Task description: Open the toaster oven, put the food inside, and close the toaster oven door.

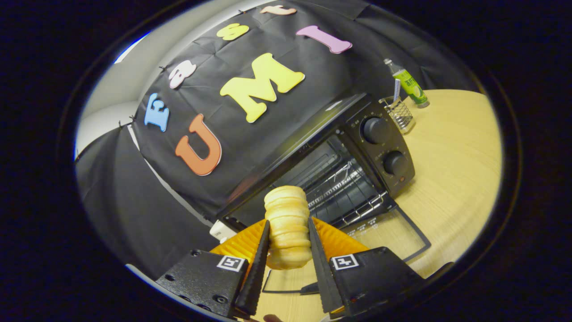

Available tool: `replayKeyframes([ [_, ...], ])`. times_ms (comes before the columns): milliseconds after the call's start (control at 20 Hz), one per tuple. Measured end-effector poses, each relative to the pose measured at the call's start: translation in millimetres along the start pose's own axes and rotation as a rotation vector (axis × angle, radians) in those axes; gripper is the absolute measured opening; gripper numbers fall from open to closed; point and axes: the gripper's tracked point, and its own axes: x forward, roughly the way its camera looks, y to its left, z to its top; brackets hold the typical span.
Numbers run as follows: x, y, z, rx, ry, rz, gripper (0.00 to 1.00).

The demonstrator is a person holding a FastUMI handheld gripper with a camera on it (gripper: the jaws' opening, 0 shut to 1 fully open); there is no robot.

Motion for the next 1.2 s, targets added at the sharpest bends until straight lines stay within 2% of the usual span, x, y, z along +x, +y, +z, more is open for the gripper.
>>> replayKeyframes([
  [200,30.8,-4.3,-0.9,-0.05,0.037,-0.023,0.58],
  [400,48.9,-13.5,10.6,-0.119,-0.028,-0.035,0.58],
  [550,62.3,-15.1,9.6,-0.2,-0.024,-0.04,0.58],
  [800,89.4,-4.3,3.1,-0.156,-0.013,-0.029,0.61],
  [950,97.9,-5.6,8.6,-0.136,-0.037,-0.027,0.74],
  [1050,91.9,-11.7,9.0,-0.14,-0.027,-0.042,0.82],
  [1200,66.9,-17.6,22.1,-0.155,-0.08,-0.082,0.95],
])
